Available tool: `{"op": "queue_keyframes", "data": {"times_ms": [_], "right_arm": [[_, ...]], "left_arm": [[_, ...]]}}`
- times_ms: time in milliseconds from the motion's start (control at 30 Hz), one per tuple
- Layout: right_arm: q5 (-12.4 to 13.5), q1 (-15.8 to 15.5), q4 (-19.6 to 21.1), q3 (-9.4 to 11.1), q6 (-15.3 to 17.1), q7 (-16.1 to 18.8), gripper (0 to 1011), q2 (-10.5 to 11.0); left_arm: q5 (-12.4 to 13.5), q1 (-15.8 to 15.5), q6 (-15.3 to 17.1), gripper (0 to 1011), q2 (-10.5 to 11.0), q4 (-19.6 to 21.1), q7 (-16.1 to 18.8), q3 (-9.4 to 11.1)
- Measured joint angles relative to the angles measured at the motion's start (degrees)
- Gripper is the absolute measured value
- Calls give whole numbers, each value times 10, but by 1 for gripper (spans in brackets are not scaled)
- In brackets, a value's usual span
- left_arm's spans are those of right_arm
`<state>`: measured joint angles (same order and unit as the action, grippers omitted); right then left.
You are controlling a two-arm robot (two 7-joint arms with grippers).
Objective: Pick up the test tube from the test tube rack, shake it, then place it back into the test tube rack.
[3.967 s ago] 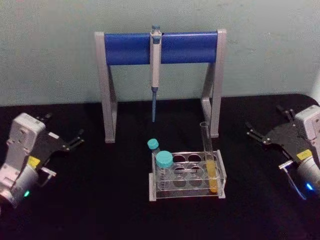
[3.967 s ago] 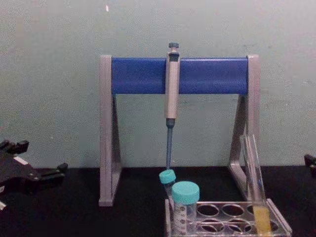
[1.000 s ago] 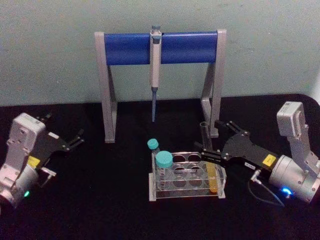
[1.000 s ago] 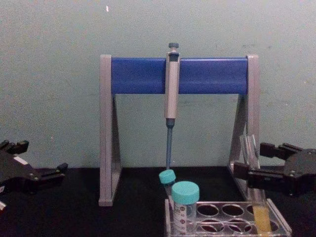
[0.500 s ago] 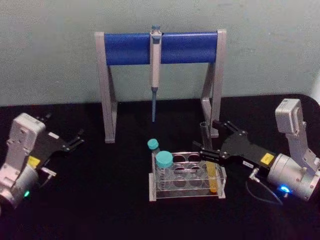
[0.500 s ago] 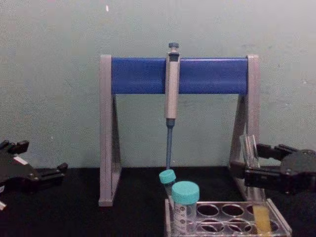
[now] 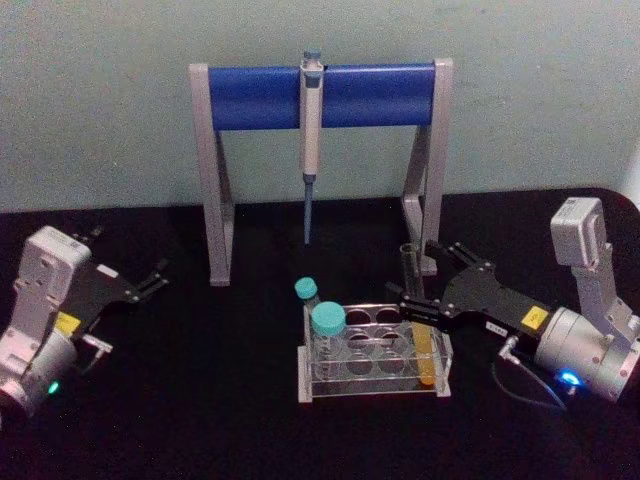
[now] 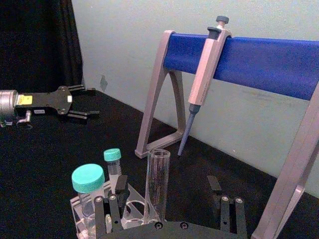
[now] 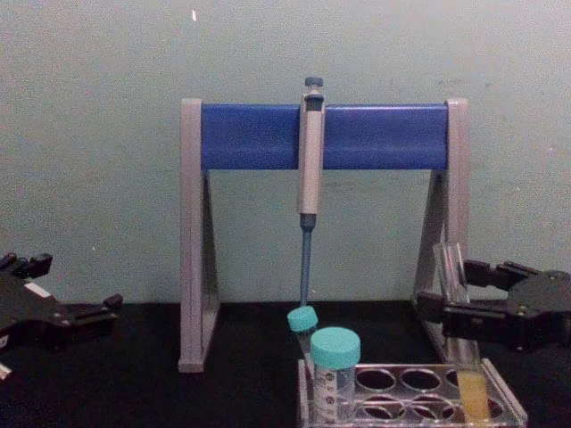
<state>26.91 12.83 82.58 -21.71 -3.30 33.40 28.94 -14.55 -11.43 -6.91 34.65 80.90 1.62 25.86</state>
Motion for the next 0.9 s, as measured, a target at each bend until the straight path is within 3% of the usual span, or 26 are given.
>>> {"op": "queue_keyframes", "data": {"times_ms": [333,567,900], "right_arm": [[0,0,0,0,0,0,1000,0],[0,-1,1,1,-1,0,860,0],[-1,-1,1,1,-1,0,546,0]], "left_arm": [[0,0,0,1001,0,0,0,0],[0,0,0,1001,0,0,0,0],[0,0,0,1001,0,0,0,0]]}}
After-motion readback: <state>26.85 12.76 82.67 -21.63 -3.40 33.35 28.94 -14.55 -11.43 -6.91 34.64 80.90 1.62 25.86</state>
